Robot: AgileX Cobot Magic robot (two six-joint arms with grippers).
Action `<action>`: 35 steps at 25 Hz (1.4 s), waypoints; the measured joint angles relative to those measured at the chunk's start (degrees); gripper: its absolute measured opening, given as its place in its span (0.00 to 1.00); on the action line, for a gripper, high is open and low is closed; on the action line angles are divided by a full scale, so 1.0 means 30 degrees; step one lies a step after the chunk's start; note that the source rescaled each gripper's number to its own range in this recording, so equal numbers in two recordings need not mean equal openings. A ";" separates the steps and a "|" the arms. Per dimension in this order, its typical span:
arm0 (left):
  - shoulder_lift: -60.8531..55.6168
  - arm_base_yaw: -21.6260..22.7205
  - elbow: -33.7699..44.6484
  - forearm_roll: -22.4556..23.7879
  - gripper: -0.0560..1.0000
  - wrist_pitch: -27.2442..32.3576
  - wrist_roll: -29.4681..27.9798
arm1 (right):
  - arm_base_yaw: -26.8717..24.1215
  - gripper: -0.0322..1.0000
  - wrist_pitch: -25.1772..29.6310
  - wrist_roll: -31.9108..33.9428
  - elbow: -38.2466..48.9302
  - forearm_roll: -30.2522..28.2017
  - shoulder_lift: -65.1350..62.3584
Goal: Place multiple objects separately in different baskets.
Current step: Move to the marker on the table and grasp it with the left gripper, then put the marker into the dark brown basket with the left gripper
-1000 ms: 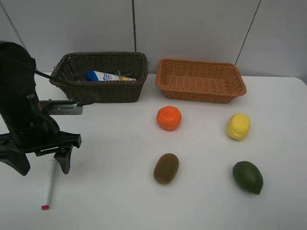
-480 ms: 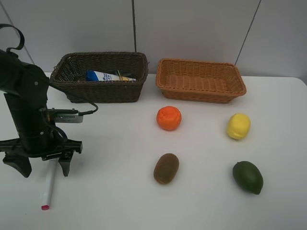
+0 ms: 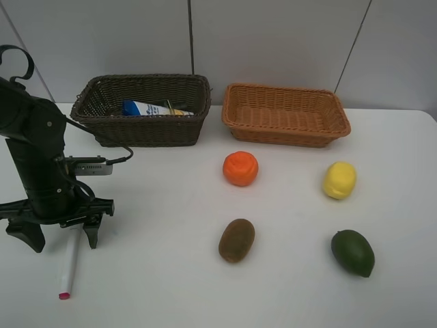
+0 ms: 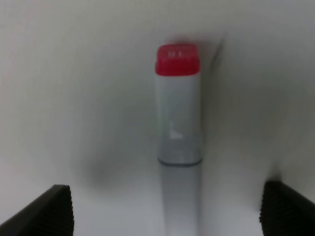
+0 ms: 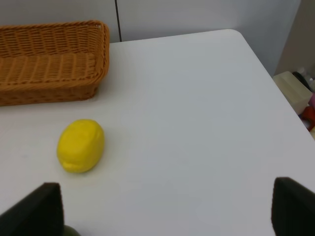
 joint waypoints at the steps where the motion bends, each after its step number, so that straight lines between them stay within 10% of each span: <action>1: 0.0000 0.0000 0.0000 0.0000 0.98 -0.0018 0.0000 | 0.0000 1.00 0.0000 0.0000 0.0000 0.0000 0.0000; 4: 0.0000 0.0000 0.0000 0.0000 0.78 -0.0058 0.0000 | 0.0000 1.00 0.0000 0.0000 0.0000 0.0000 0.0000; 9: 0.0000 0.0000 0.0000 0.0015 0.07 0.0463 0.0617 | 0.0000 1.00 0.0000 0.0000 0.0000 0.0000 0.0000; 24: -0.5694 0.0022 -0.5114 -0.3527 0.06 0.1751 0.4347 | 0.0000 1.00 0.0000 0.0000 0.0000 0.0000 0.0000; 35: -0.1079 0.2153 -1.4564 -0.1776 0.06 -0.3341 0.6734 | 0.0693 1.00 0.0000 0.0000 0.0000 0.0000 0.0000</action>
